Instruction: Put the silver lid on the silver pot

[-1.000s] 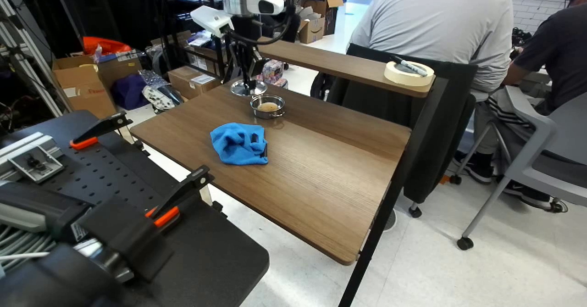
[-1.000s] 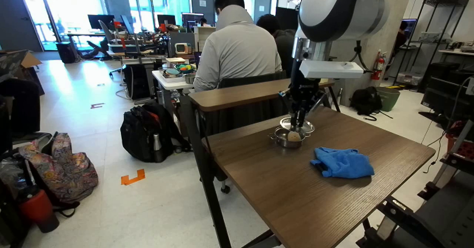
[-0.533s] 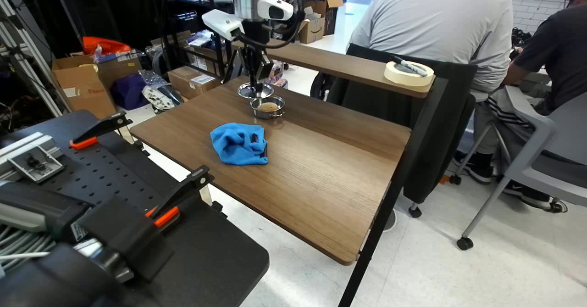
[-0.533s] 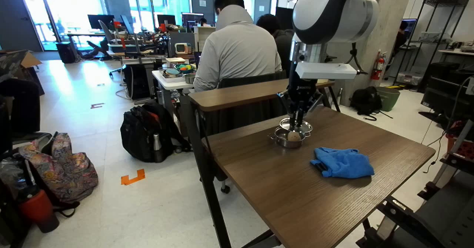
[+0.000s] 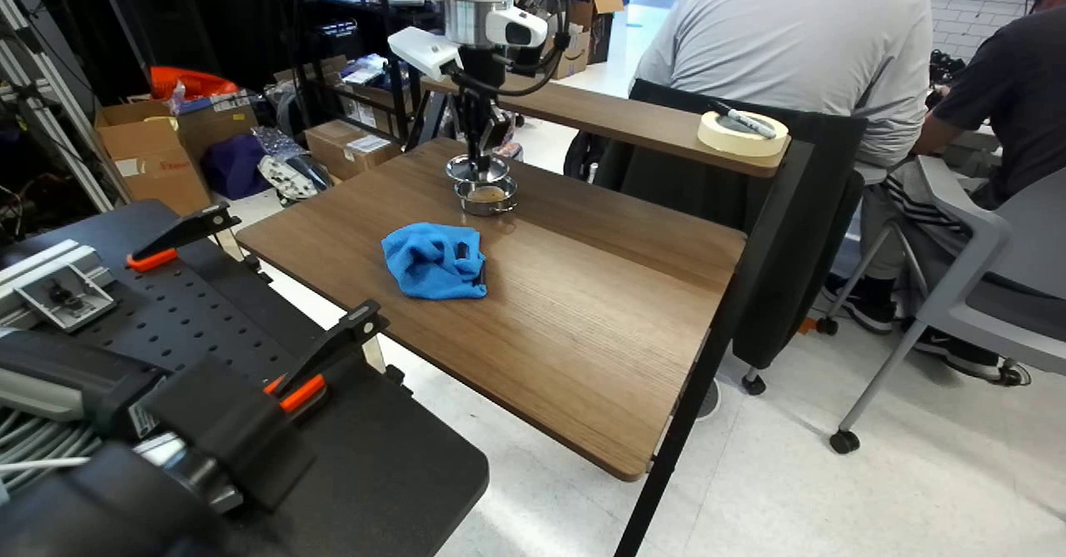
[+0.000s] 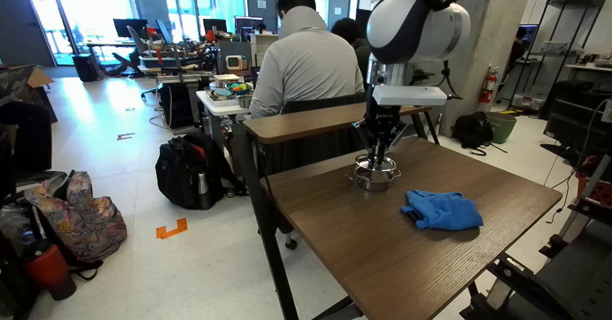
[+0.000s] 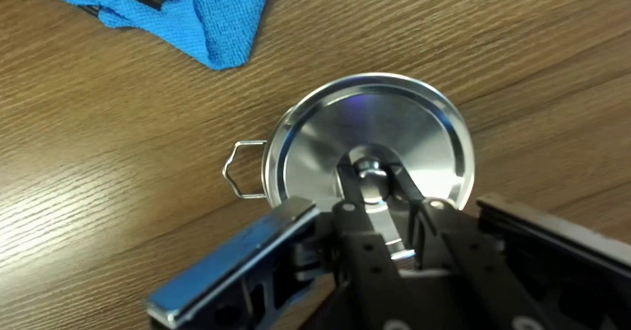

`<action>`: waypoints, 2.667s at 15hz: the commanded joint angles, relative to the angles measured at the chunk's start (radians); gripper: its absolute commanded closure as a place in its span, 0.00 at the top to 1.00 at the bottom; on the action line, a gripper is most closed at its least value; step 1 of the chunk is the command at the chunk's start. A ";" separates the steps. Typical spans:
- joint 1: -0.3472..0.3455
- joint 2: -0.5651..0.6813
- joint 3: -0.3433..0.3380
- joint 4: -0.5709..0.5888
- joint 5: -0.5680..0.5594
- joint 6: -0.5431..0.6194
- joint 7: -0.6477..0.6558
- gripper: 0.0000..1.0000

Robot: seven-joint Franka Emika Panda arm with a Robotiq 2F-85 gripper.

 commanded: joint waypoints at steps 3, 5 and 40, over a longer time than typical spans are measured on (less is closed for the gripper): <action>-0.016 0.073 0.000 0.123 0.027 -0.072 -0.018 0.05; -0.015 0.093 -0.005 0.142 0.022 -0.077 -0.013 0.05; 0.031 0.032 -0.015 0.087 0.000 -0.145 0.002 1.00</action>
